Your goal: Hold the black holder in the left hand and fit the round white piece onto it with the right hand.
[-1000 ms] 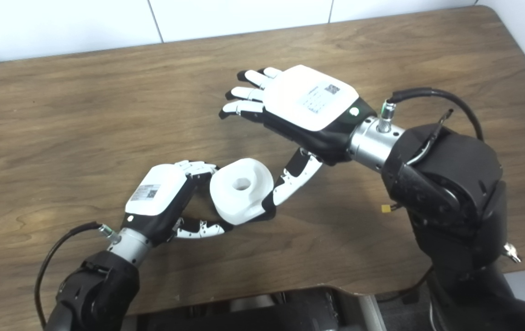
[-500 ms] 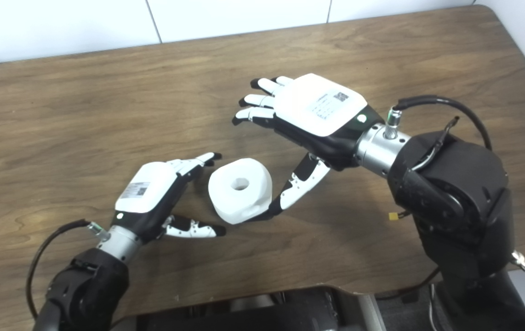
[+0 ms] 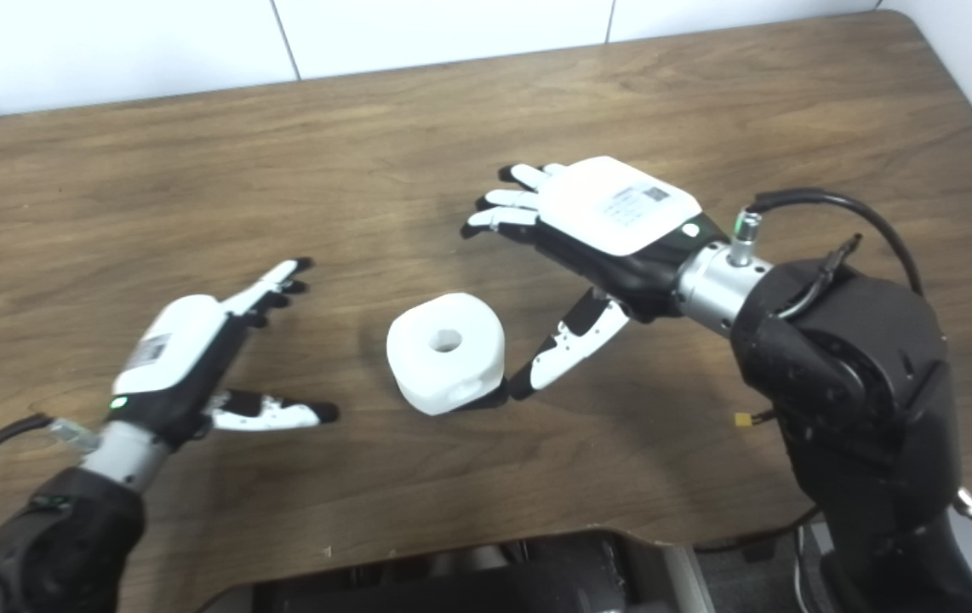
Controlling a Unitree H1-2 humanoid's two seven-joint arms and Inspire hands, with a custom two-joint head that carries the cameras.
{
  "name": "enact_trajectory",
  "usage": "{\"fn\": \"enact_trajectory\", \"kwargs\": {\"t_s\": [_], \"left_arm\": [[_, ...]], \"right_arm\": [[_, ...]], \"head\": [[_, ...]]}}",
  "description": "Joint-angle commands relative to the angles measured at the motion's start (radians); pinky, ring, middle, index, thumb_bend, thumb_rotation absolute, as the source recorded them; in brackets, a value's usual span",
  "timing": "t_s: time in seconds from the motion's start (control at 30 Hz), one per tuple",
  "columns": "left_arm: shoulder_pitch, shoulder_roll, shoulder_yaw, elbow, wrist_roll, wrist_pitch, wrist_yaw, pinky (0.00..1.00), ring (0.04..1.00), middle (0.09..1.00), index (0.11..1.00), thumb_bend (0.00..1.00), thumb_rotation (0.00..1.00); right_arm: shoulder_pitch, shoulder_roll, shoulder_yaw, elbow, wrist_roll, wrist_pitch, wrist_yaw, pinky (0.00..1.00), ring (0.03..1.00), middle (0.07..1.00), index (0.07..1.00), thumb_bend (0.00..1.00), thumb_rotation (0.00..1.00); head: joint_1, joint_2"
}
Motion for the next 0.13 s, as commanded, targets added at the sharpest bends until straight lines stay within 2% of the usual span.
{"fn": "enact_trajectory", "kwargs": {"t_s": [0.0, 0.1], "left_arm": [[-0.005, 0.025, 0.039, -0.042, -0.050, -0.012, 0.037, 0.78, 0.862, 0.898, 0.958, 0.93, 0.35], [-0.004, 0.036, 0.078, -0.047, -0.092, -0.008, 0.044, 0.75, 0.859, 0.903, 0.956, 0.93, 0.39]], "right_arm": [[0.004, -0.013, -0.031, -0.002, 0.018, 0.022, -0.048, 0.94, 0.990, 0.931, 0.893, 0.92, 0.88], [0.030, -0.009, -0.056, 0.004, 0.024, 0.050, -0.064, 0.94, 0.996, 0.938, 0.910, 0.89, 0.96]], "head": [[0.000, -0.002], [0.007, -0.007]]}}
